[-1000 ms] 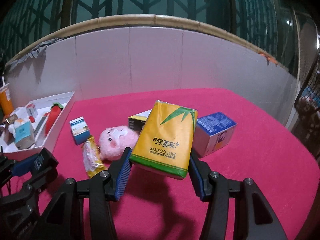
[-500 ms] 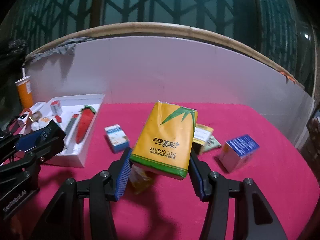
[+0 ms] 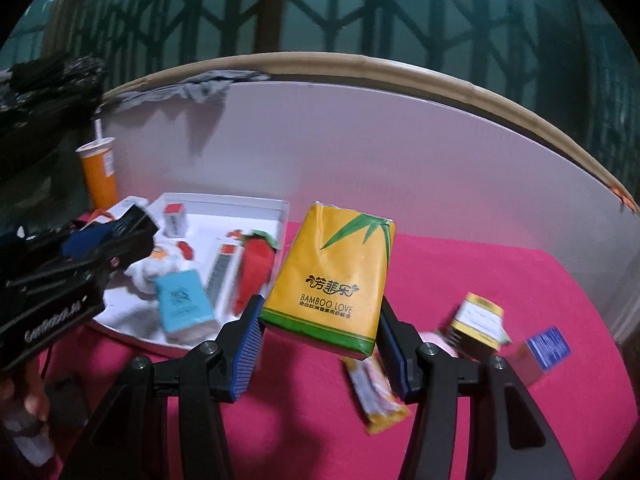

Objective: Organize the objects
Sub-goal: 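Carry the charger with the left gripper while the right gripper carries the yellow pack into the tray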

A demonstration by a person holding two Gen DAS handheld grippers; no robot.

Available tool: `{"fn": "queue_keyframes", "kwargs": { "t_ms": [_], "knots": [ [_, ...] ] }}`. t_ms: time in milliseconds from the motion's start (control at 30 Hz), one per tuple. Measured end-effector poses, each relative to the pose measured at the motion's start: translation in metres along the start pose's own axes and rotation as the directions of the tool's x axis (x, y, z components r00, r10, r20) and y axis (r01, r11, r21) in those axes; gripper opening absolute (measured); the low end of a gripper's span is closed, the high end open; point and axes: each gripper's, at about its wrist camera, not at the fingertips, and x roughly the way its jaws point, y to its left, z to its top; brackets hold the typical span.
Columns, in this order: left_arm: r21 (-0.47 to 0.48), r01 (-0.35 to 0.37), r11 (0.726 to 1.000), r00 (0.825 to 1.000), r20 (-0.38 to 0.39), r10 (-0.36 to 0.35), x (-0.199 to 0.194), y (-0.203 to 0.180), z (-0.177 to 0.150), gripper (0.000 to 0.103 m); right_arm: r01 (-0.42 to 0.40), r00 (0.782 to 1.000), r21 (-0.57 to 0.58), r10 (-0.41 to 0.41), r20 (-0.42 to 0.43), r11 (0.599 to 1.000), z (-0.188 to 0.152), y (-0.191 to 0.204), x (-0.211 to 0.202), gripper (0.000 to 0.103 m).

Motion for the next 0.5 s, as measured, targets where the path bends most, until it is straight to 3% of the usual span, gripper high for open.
{"fn": "queue_keyframes", "kwargs": {
  "t_ms": [167, 333, 500],
  "knots": [
    [-0.089, 0.049, 0.995, 0.999, -0.016, -0.050, 0.005, 0.040, 0.020, 0.033, -0.036, 0.999, -0.079, 0.037, 0.007, 0.996, 0.018, 0.031, 0.006, 0.058],
    [-0.188, 0.042, 0.981, 0.997, -0.049, -0.053, 0.023, 0.080, 0.036, 0.033, -0.095, 0.995, -0.094, 0.094, -0.017, 0.991, 0.033, 0.051, 0.021, 0.058],
    [-0.203, -0.063, 0.977, 0.995, -0.094, 0.044, 0.045, 0.091, 0.035, 0.033, -0.123, 0.991, -0.098, 0.116, -0.072, 0.988, 0.039, 0.066, 0.052, 0.058]
  ]
}}
